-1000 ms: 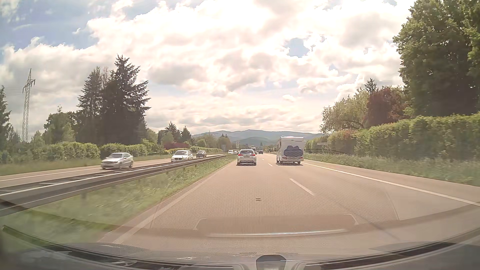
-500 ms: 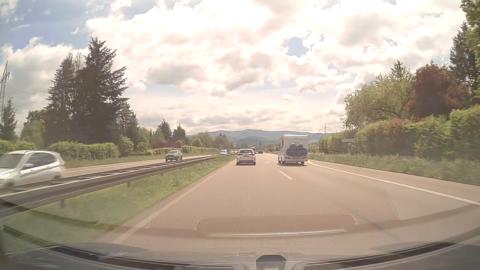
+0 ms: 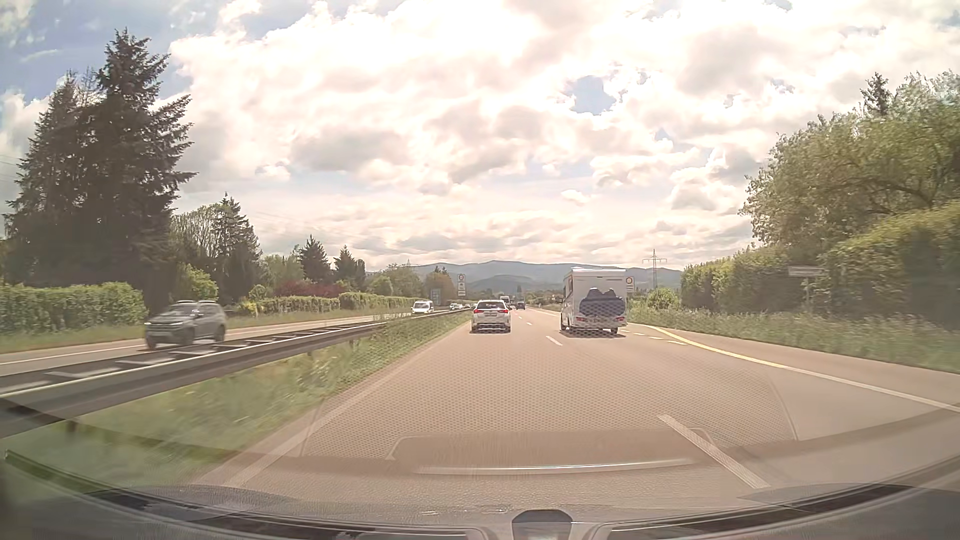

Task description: Follow the waypoints while adhering to traffic rules and regulations

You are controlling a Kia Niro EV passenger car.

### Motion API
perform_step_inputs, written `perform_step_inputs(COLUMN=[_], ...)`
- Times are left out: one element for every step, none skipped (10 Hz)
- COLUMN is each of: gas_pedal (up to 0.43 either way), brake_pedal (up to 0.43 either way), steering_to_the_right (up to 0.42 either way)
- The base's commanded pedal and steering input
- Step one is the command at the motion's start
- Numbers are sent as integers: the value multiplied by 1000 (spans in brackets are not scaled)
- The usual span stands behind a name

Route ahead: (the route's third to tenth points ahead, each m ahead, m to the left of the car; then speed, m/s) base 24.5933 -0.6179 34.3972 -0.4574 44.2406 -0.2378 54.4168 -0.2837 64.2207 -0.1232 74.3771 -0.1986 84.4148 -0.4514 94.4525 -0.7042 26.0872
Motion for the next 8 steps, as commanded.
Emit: perform_step_inputs(gas_pedal=[189, 189, 189, 189, 189, 189, 189, 189], brake_pedal=[0, 0, 0, 0, 0, 0, 0, 0], steering_to_the_right=[2, 2, 2, 2, 2, 2, 2, 2])
